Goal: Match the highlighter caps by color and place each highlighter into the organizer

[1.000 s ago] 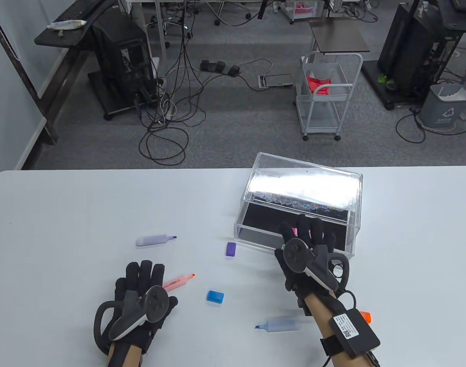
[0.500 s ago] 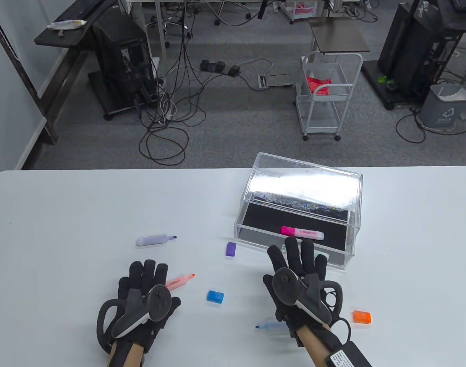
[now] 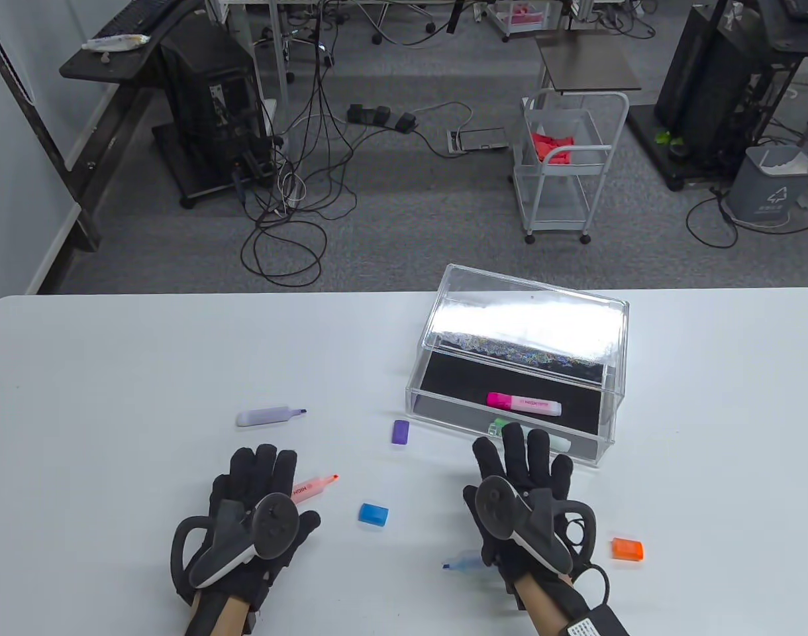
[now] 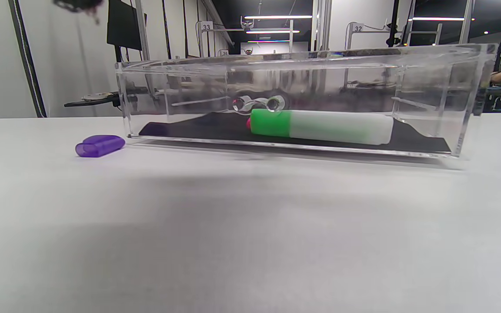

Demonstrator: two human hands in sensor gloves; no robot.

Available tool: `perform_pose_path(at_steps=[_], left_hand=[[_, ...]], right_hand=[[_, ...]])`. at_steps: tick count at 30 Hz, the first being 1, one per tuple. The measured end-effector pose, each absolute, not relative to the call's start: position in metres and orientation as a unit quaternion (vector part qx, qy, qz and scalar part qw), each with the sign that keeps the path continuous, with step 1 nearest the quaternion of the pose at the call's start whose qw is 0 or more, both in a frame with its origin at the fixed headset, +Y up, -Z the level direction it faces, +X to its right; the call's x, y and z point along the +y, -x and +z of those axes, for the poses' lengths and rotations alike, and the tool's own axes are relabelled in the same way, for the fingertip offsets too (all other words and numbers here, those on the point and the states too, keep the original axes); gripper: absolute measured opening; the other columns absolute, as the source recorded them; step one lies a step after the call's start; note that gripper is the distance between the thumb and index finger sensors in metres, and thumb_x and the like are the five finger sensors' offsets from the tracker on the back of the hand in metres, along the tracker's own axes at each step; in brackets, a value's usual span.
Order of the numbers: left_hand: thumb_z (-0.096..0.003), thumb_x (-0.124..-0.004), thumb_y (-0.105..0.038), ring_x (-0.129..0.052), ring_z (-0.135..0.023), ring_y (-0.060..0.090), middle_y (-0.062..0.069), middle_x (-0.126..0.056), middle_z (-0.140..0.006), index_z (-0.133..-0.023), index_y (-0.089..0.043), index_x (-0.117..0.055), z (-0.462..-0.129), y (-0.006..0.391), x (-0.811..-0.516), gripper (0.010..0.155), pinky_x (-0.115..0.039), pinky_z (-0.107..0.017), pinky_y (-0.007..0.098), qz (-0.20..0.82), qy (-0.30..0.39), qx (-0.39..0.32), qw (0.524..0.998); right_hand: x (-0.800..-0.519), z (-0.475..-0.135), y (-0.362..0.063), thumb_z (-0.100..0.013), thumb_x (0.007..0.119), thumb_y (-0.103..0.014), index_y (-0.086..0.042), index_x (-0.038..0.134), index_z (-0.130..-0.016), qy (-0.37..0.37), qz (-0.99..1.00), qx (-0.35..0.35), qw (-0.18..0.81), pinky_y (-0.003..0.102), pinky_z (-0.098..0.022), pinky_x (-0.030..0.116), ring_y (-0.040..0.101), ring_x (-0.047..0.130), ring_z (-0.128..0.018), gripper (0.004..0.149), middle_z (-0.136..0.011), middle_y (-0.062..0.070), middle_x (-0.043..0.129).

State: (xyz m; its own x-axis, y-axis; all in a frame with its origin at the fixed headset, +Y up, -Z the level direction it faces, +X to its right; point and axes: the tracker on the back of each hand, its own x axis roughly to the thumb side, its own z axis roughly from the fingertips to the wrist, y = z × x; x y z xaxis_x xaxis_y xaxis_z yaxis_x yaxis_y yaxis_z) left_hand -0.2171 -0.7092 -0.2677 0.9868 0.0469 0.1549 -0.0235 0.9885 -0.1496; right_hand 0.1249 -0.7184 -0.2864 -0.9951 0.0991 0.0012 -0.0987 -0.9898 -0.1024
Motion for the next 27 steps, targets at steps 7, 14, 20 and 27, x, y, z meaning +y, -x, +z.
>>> perform_pose_path(at_steps=[7, 14, 20, 27], left_hand=[[-0.0593, -0.07, -0.065, -0.043, -0.122, 0.045, 0.008, -0.027, -0.129, -0.123, -0.023, -0.02, -0.279, 0.22, -0.726, 0.091, -0.05, -0.085, 0.062, -0.014, 0.108, -0.061, 0.992], [-0.0619, -0.065, -0.061, -0.051, -0.121, 0.043, 0.007, -0.031, -0.128, -0.123, -0.025, -0.025, -0.295, 0.211, -0.755, 0.082, -0.054, -0.085, 0.06, -0.032, 0.143, -0.063, 0.987], [-0.064, -0.06, -0.056, -0.053, -0.121, 0.042, 0.007, -0.032, -0.128, -0.123, -0.025, -0.027, -0.304, 0.202, -0.769, 0.075, -0.054, -0.084, 0.06, -0.032, 0.155, -0.059, 0.986], [-0.064, -0.063, -0.054, -0.06, -0.116, 0.037, 0.004, -0.043, -0.126, -0.122, -0.026, -0.032, -0.316, 0.205, -0.775, 0.072, -0.058, -0.084, 0.056, -0.043, 0.174, -0.042, 0.983]], right_hand=[[-0.718, -0.286, -0.126, -0.043, 0.065, -0.054, -0.038, 0.036, -0.105, 0.002, 0.997, -0.053, 0.054, 0.071, -0.069, 0.02, 0.038, 0.01, -0.105, 0.07, -0.115, 0.002, 0.014], [-0.719, -0.285, -0.125, -0.043, 0.065, -0.054, -0.037, 0.036, -0.105, 0.001, 0.997, -0.05, 0.057, 0.071, -0.069, 0.02, 0.038, 0.01, -0.105, 0.07, -0.115, 0.003, 0.015], [-0.718, -0.284, -0.124, -0.043, 0.065, -0.054, -0.037, 0.036, -0.105, 0.003, 0.997, -0.046, 0.057, 0.071, -0.069, 0.02, 0.038, 0.011, -0.105, 0.07, -0.115, 0.003, 0.015], [-0.718, -0.284, -0.123, -0.043, 0.066, -0.054, -0.036, 0.036, -0.105, 0.005, 0.997, -0.045, 0.059, 0.071, -0.069, 0.02, 0.038, 0.011, -0.105, 0.07, -0.115, 0.003, 0.016]])
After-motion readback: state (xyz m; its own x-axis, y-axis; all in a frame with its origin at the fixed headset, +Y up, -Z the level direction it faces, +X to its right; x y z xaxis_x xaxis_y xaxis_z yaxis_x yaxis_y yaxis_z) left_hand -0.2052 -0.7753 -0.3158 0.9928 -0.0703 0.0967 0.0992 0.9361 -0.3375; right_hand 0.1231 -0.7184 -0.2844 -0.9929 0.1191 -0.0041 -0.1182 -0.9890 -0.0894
